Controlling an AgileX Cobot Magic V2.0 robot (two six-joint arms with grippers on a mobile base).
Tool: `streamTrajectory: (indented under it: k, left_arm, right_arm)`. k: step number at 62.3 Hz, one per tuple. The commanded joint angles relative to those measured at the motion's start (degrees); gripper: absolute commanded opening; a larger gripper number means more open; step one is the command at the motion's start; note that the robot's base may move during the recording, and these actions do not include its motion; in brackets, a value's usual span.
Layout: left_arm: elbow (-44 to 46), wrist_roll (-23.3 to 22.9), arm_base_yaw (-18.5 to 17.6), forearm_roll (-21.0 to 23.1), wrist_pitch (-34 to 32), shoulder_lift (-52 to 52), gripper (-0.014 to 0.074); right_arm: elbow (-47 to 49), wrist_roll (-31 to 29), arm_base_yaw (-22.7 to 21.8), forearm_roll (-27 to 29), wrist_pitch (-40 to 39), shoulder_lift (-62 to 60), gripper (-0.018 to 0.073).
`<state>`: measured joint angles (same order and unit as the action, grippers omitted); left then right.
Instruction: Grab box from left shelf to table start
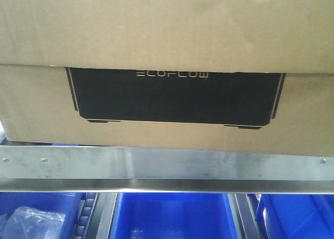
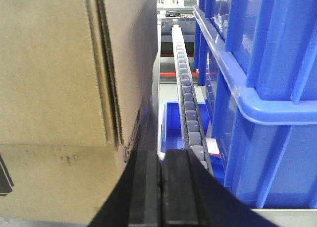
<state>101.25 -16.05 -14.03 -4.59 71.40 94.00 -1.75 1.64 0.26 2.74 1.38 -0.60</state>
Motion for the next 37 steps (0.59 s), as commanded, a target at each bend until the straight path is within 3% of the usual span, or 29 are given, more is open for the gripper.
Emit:
streamTrajectory:
  k: [1,14,37]
  left_arm:
    - [1.8,-5.1,0.1,-1.5,-1.0,-2.4,-0.0016]
    - [1.8,-8.0,0.1,-1.5,-1.4,-2.4,-0.0016]
    - [1.8,-8.7,0.1,-1.5,-2.0,-1.7,-0.0017]
  right_arm:
    - [0.1,-0.3,-0.3,-0.6,-5.2,-0.3,0.0057]
    - [0.1,-0.3,-0.3,-0.6,-5.2,-0.3,0.0057]
    - [0.1,-0.3,-0.3,-0.6,-5.2,-0.3,0.0057]
